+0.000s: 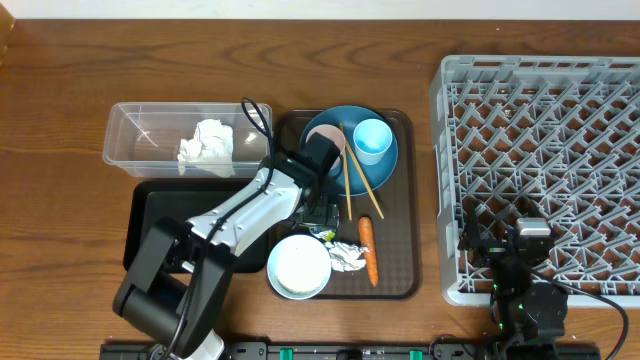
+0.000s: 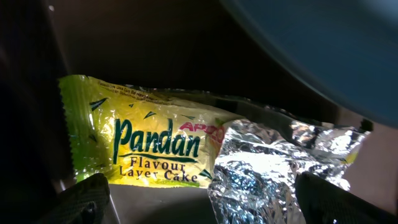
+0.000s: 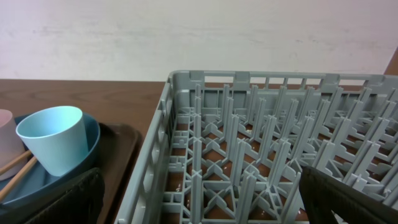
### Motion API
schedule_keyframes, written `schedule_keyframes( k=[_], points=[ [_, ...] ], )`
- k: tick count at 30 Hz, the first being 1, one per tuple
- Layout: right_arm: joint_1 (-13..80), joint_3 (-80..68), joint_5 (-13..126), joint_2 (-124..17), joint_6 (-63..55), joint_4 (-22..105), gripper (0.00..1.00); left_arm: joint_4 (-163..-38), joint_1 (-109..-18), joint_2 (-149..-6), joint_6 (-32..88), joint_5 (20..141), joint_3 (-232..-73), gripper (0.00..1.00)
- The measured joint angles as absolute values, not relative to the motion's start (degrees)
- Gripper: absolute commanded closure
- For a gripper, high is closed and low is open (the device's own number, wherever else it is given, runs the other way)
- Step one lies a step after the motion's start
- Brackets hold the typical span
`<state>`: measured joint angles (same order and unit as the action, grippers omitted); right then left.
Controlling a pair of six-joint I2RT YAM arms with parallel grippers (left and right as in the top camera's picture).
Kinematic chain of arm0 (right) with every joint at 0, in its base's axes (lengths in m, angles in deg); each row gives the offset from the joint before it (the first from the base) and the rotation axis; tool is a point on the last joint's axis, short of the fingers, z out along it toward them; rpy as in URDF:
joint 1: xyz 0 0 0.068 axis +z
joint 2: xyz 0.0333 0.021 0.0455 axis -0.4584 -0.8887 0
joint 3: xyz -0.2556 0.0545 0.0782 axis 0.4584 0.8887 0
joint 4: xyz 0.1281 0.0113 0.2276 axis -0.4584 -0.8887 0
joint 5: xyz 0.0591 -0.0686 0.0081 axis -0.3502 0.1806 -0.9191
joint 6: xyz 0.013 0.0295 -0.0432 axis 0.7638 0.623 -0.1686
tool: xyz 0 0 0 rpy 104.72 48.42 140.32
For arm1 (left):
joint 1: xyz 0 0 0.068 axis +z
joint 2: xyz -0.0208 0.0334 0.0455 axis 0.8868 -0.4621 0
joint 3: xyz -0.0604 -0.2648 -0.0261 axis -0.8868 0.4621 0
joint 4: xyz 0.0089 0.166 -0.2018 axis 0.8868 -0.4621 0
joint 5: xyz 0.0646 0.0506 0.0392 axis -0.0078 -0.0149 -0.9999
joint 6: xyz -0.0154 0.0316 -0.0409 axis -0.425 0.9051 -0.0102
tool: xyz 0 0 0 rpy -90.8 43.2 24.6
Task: Sort waste into correct bins and load items into the dishwasher rack
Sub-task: 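Reach left gripper to the green Pandan wrapper and foil, grasp them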
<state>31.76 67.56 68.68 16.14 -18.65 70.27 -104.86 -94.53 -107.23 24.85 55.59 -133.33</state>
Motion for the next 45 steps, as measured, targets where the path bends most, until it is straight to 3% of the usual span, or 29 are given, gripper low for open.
schedule_keyframes(
  k=[3,7,11,19,30,44,45],
  points=[
    [31.76,67.58,68.68,16.14,-18.65,70.29,0.01,-104.38,-94.53,-107.68,24.76,55.48,-133.31,0.08],
    [31.76,67.58,68.66,16.14,-18.65,70.27,0.01,-103.40,-94.53,-107.71,24.30,55.40,-133.31,0.37],
    [31.76,67.58,68.68,16.14,-18.65,70.27,0.01,-103.05,-94.53,-107.71,24.39,55.29,-133.31,0.51],
    [31.76,67.58,68.68,16.14,-18.65,70.27,0.01,-103.00,-94.53,-107.71,24.43,55.22,-133.31,0.93],
    [31.76,67.58,68.68,16.14,-18.65,70.29,0.01,-103.20,-94.53,-106.75,24.41,55.26,-133.31,0.94],
    [31.76,67.58,68.68,16.14,-18.65,70.27,0.01,-105.28,-94.53,-88.89,24.43,55.26,-133.31,0.94],
    [31.76,67.58,68.68,16.14,-18.65,70.29,0.01,-105.52,-94.53,-88.23,24.43,55.26,-133.31,0.90]
  ],
)
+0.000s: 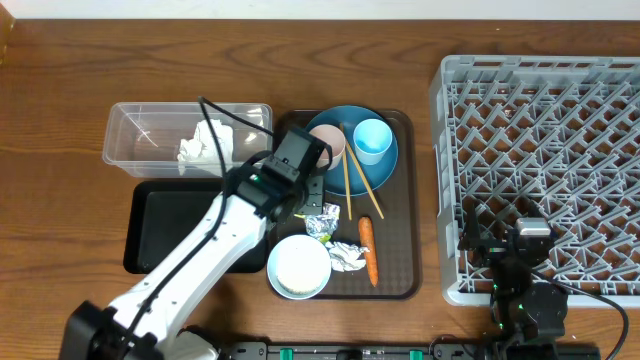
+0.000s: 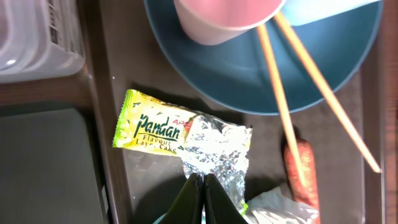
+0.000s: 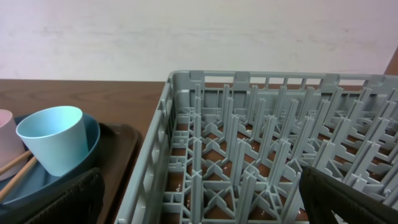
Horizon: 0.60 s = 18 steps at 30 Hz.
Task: Sort waste into correct bins and load items into the dishwasher rack
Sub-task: 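Reach left gripper to the green Pandan wrapper and foil, grasp them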
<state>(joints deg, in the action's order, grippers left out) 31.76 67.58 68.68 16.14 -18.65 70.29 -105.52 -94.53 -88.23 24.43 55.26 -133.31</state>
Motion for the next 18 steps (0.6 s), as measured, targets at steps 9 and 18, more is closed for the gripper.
schedule_keyframes(
  k=[9,18],
  points=[
    [31.76,67.58,68.68,16.14,-18.65,70.29,0.01,-109.63,-94.53,-88.56,23.40,57.23,-133.26,0.55],
    [31.76,67.58,68.68,16.14,-18.65,70.27,0.01,-109.61,-94.53,-97.32,21.83,58.96,-133.15,0.44]
  ],
)
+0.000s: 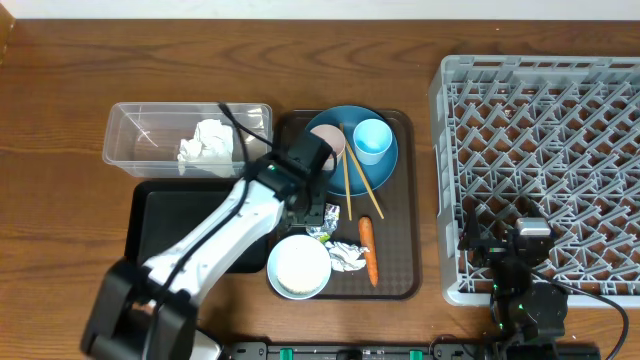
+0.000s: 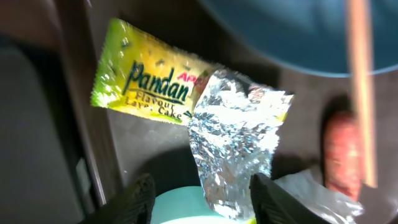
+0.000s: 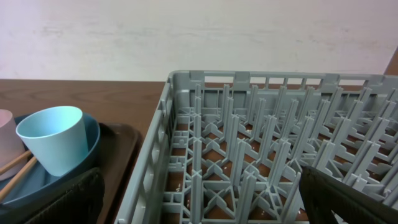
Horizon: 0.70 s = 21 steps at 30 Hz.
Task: Sort waste into correct bins and load items into the dishwasher rack
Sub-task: 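Reach left gripper to the green Pandan wrapper and foil, grasp them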
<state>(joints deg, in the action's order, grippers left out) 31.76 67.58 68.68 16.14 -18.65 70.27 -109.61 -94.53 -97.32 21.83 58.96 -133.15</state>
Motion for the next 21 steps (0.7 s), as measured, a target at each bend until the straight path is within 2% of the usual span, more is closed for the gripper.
schedule_keyframes(
  k=[11,15,20,21],
  points=[
    [31.76,67.58,68.68,16.14,-18.65,70.27,0.01,-109.34,-94.53,-105.37,21.19,61.82,-132.91,0.44],
    [31.76,67.58,68.68,16.14,-18.65,70.27,0.01,-109.04,-94.53,-106.24,20.76,62.15,-132.91,0.51],
    [31.76,67.58,68.68,16.14,-18.65,70.27,0.01,-108.99,-94.53,-106.26,20.74,62.96,-132.91,0.51],
    [31.76,67.58,68.68,16.14,-18.65,70.27,0.01,-108.97,-94.53,-106.26,20.74,63.15,-132.91,0.56]
  ],
)
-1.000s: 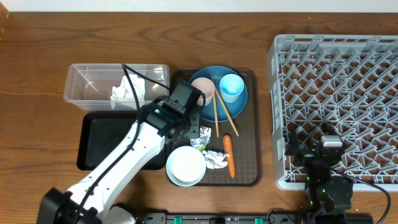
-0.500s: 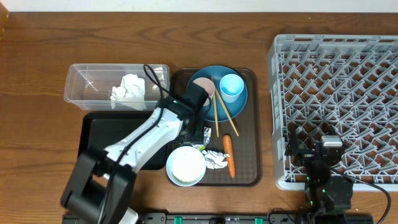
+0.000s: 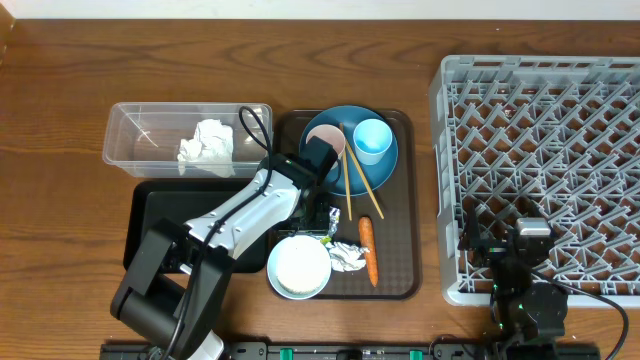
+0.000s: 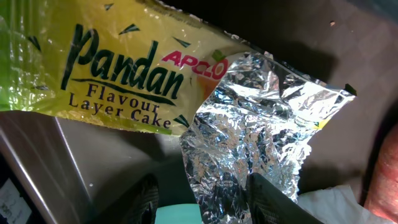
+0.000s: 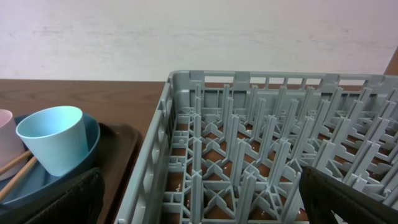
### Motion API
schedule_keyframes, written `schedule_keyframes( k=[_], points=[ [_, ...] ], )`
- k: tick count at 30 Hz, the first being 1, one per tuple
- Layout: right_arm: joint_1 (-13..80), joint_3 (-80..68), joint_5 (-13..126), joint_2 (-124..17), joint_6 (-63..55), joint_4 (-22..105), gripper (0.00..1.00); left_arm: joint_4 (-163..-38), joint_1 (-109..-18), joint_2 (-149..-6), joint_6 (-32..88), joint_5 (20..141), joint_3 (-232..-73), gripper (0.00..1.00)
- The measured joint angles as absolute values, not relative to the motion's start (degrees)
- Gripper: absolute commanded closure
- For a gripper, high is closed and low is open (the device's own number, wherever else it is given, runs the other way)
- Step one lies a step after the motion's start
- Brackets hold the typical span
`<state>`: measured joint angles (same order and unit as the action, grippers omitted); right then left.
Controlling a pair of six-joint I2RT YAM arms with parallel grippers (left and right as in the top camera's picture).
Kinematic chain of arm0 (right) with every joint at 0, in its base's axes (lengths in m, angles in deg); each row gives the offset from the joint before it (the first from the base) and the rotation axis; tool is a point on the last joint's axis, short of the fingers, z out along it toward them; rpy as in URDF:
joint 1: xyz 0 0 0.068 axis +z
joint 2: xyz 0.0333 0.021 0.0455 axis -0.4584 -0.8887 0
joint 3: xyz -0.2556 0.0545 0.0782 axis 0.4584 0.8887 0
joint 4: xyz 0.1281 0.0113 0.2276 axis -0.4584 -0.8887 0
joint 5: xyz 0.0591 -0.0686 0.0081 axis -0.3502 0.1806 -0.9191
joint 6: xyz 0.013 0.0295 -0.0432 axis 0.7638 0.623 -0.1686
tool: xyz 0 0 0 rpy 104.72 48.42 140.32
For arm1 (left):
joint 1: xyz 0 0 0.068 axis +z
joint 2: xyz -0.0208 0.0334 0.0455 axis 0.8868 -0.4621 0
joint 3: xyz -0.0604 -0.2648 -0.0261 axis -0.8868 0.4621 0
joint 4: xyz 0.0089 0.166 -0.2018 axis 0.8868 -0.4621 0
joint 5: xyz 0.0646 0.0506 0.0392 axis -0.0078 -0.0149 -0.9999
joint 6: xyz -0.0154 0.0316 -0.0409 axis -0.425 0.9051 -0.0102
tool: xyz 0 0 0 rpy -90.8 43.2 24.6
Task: Sort waste into correct bins and load items into the dishwasher rack
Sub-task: 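Reach left gripper to the green Pandan wrapper and foil, grasp them, then move the wrapper with left gripper and release into clear bin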
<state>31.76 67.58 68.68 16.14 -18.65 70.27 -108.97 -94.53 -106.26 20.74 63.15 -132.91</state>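
Note:
The yellow-green Pandan cake wrapper [image 4: 118, 68], its torn foil end [image 4: 255, 143] crumpled, lies on the brown tray [image 3: 400, 240] and fills the left wrist view. My left gripper [image 4: 208, 202] hangs open close over it, one finger on each side of the foil end, above the rim of the white bowl [image 3: 299, 266]. On the blue plate [image 3: 335, 170] sit a pink bowl [image 3: 325, 138], a light-blue cup [image 3: 372, 140] and chopsticks [image 3: 355, 185]. My right gripper [image 5: 199, 205] is open and empty at the near edge of the grey dishwasher rack [image 3: 540, 150].
A carrot [image 3: 368, 245] and a crumpled tissue [image 3: 347, 257] lie on the tray beside the wrapper. A clear bin [image 3: 150, 125] holding a white tissue stands at the left. A black bin [image 3: 175, 225] sits in front of it.
My left gripper has dropped from a short way above the wrapper to close over it, still open. The wrapper lies in the same place. The right arm has not moved.
At first my left gripper was open and low at the wrapper. Then it was raised and shut with nothing in it, the wrapper still on the tray. Then it was open above the wrapper, and now it is low over the foil end.

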Motion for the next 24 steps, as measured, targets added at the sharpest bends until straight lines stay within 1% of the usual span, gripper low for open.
schedule_keyframes(
  k=[3,5,7,14,20,24],
  points=[
    [31.76,67.58,68.68,16.14,-18.65,70.27,0.01,-108.93,-94.53,-106.26,20.39,63.46,-132.91,0.73],
    [31.76,67.58,68.68,16.14,-18.65,70.27,0.01,-108.93,-94.53,-106.26,20.63,63.66,-132.91,0.85],
    [31.76,67.58,68.68,16.14,-18.65,70.29,0.01,-108.91,-94.53,-106.26,20.28,63.90,-132.91,0.94],
    [31.76,67.58,68.68,16.14,-18.65,70.27,0.01,-108.75,-93.89,-106.26,20.56,64.33,-132.91,0.94],
    [31.76,67.58,68.66,16.14,-18.65,70.27,0.01,-109.26,-90.07,-105.50,20.56,64.33,-133.40,0.94],
    [31.76,67.58,68.68,16.14,-18.65,70.27,0.01,-109.37,-87.10,-101.74,20.60,64.33,-133.99,0.94]
  ],
)
